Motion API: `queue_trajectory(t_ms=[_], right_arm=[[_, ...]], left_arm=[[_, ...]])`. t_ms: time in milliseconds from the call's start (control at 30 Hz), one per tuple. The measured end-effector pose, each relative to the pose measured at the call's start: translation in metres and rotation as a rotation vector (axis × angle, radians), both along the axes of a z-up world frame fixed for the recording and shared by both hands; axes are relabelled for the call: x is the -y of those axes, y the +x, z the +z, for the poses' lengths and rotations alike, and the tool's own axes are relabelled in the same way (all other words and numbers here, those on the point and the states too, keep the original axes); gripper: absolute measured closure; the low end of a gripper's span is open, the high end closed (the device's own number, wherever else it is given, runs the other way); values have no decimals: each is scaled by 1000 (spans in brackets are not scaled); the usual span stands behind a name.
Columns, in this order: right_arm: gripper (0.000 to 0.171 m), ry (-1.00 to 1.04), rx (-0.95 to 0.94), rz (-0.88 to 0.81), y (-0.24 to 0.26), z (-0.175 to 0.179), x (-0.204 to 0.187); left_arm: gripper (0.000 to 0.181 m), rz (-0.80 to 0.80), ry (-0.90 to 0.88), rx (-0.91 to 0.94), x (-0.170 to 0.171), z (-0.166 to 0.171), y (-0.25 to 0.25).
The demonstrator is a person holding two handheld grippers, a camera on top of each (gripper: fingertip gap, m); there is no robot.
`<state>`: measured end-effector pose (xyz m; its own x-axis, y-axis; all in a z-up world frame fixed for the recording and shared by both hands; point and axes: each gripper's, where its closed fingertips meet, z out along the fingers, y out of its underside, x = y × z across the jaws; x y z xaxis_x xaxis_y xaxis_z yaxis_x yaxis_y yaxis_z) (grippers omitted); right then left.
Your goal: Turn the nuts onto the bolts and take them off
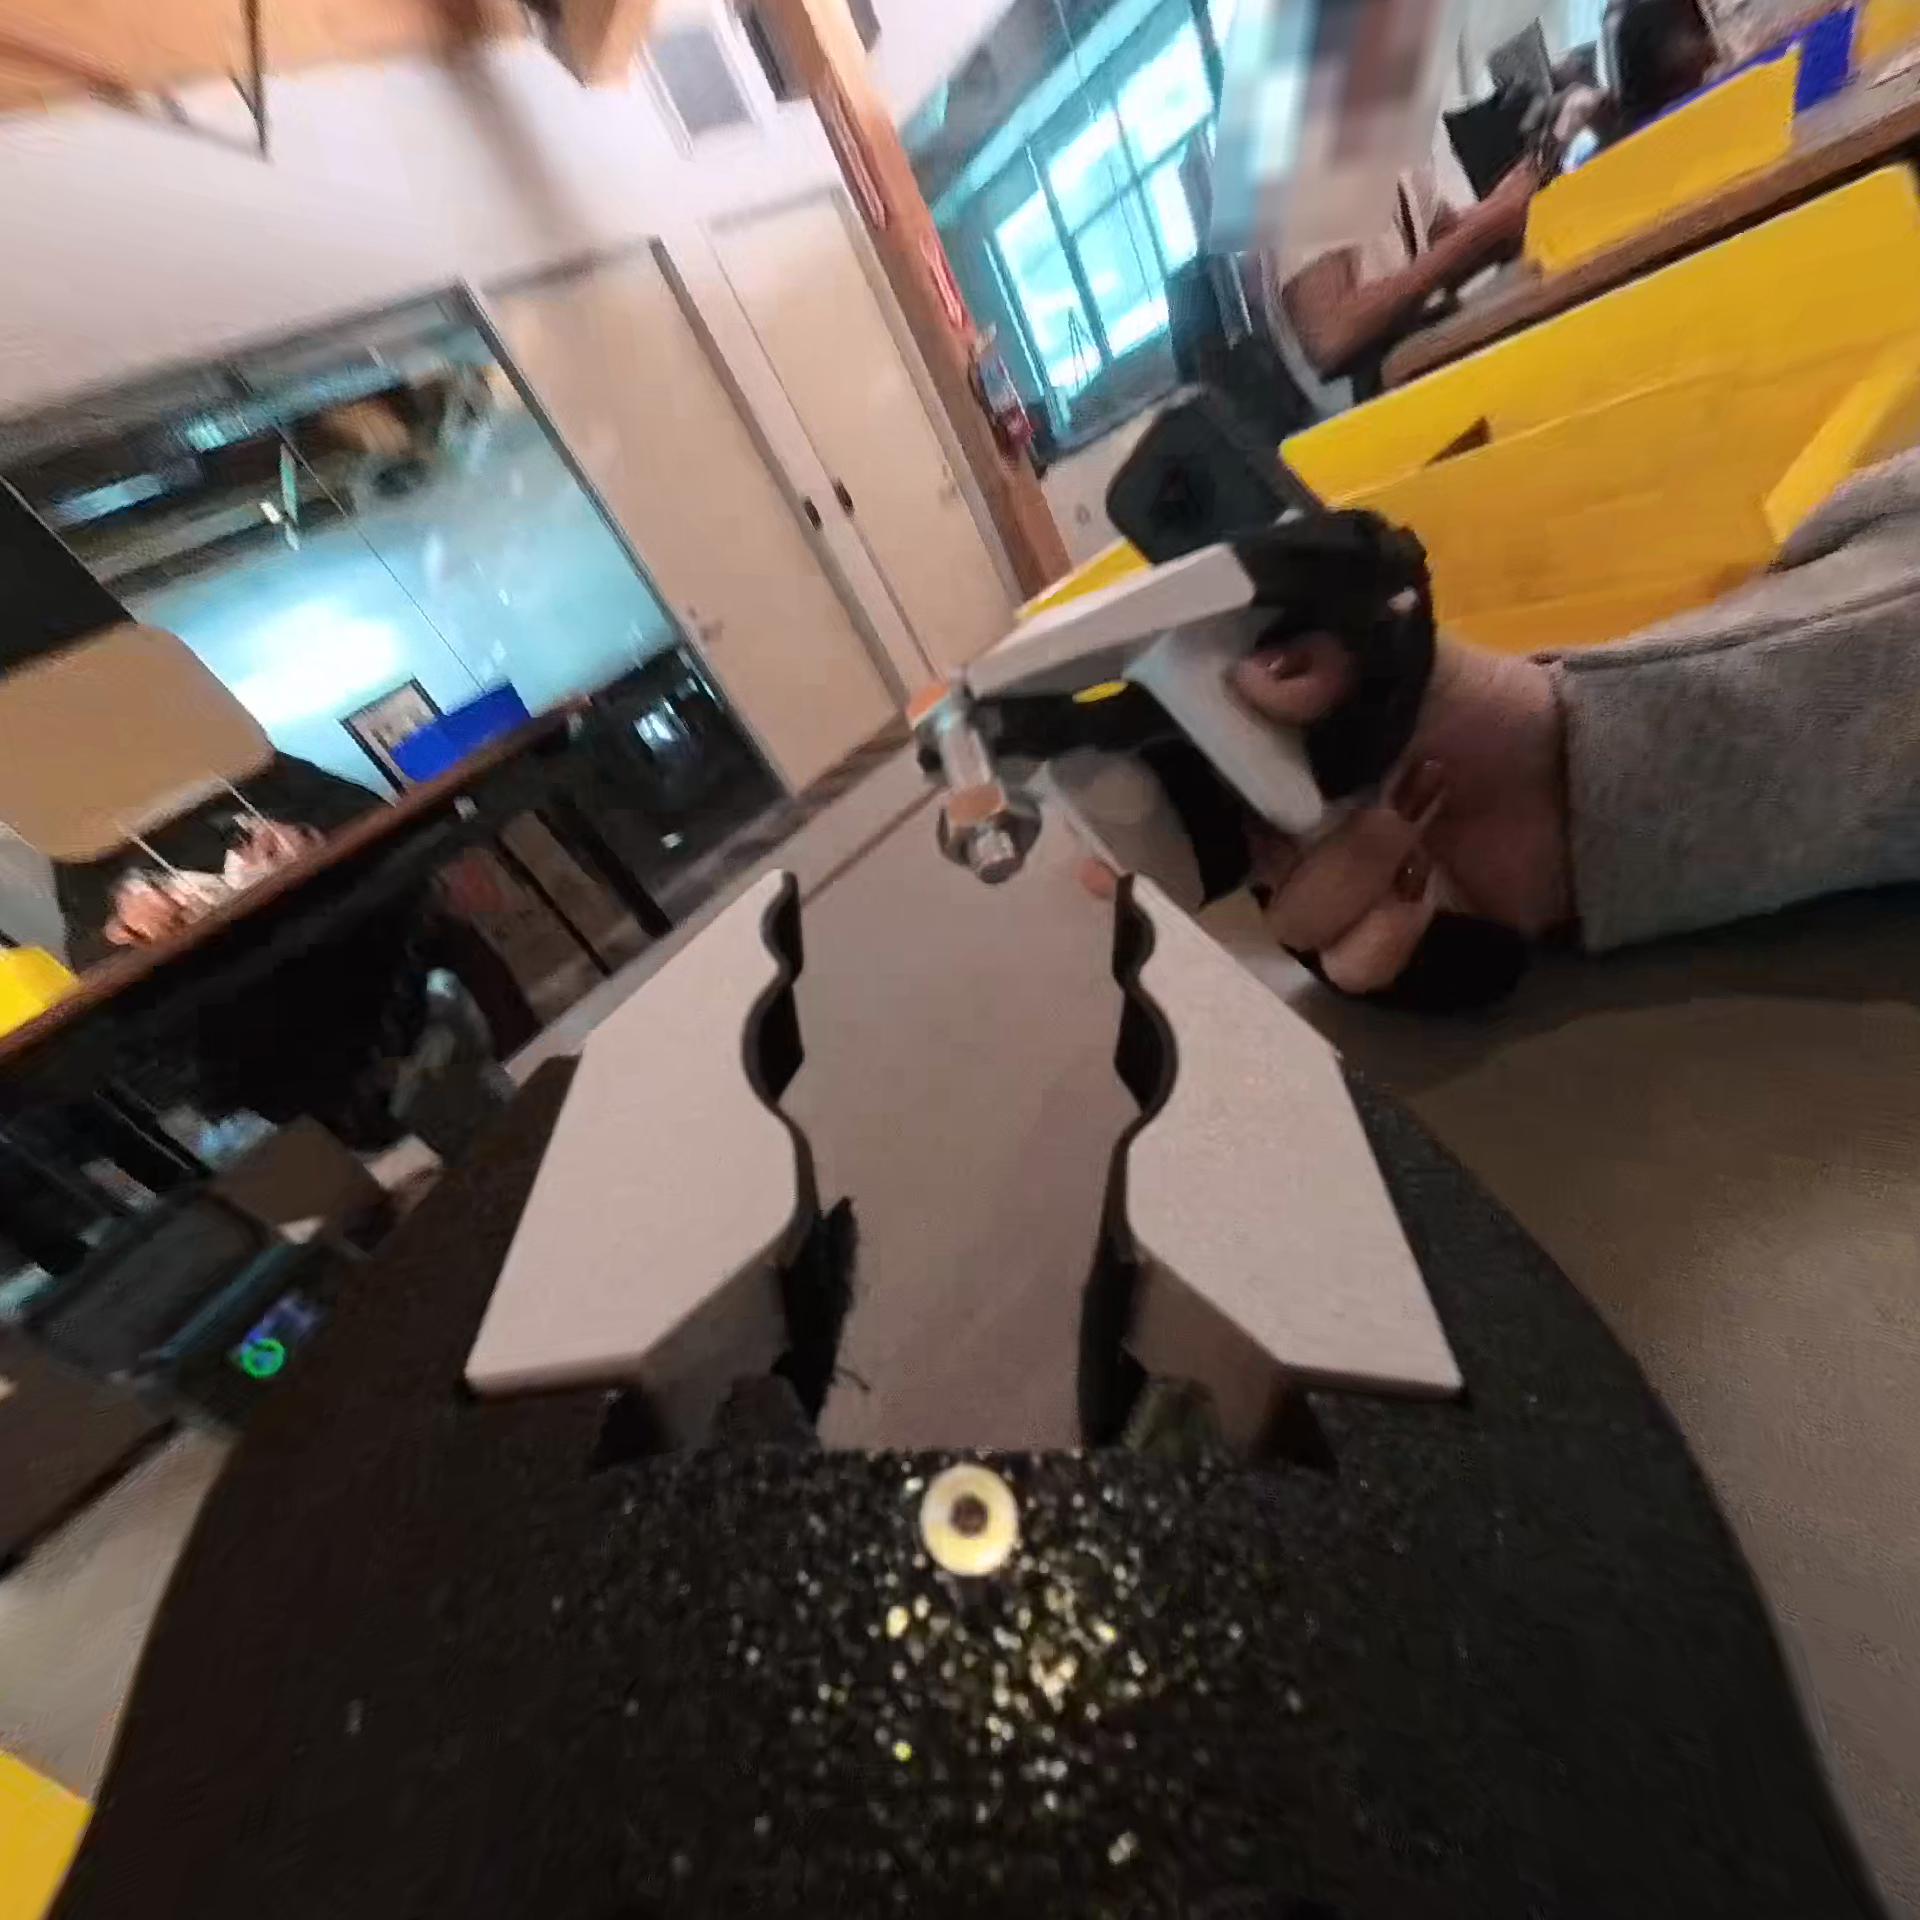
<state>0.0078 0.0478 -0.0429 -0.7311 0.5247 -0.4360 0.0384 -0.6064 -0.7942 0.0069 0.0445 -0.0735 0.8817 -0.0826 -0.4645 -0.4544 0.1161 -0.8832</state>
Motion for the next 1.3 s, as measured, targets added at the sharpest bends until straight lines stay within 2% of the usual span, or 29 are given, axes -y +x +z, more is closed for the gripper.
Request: queue_trajectory(t_ms=[100,300,433,533,667,867,967,1067,1167,1300], right_arm=[[155,-9,-1,3,0,0,-1],[156,-14,-7,7,1,2,0],[156,-39,-24,9,2,6,0],[156,-50,-28,18,1,7,2],[155,-69,-31,27,1,9,3],[156,-137,-67,26,4,19,0],[155,-175,-95,26,5,26,0],[156,-202,-103,9,3,29,-2],[155,-235,-96,-10,1,28,-6],[156,-294,-96,-14,1,29,-12]], left_arm=[[123,-54,62,-102,8,6,20],[128,-105,49,-84,6,4,30],[120,7,-172,7,-18,-27,5],[116,-47,0,24,-5,2,13],[120,-51,134,-133,8,18,30],[125,-9,132,-183,5,16,28],[124,84,-3,-122,-13,-2,6],[123,51,120,-36,-6,22,6],[126,29,258,-92,5,42,20],[139,35,297,-84,5,49,27]])
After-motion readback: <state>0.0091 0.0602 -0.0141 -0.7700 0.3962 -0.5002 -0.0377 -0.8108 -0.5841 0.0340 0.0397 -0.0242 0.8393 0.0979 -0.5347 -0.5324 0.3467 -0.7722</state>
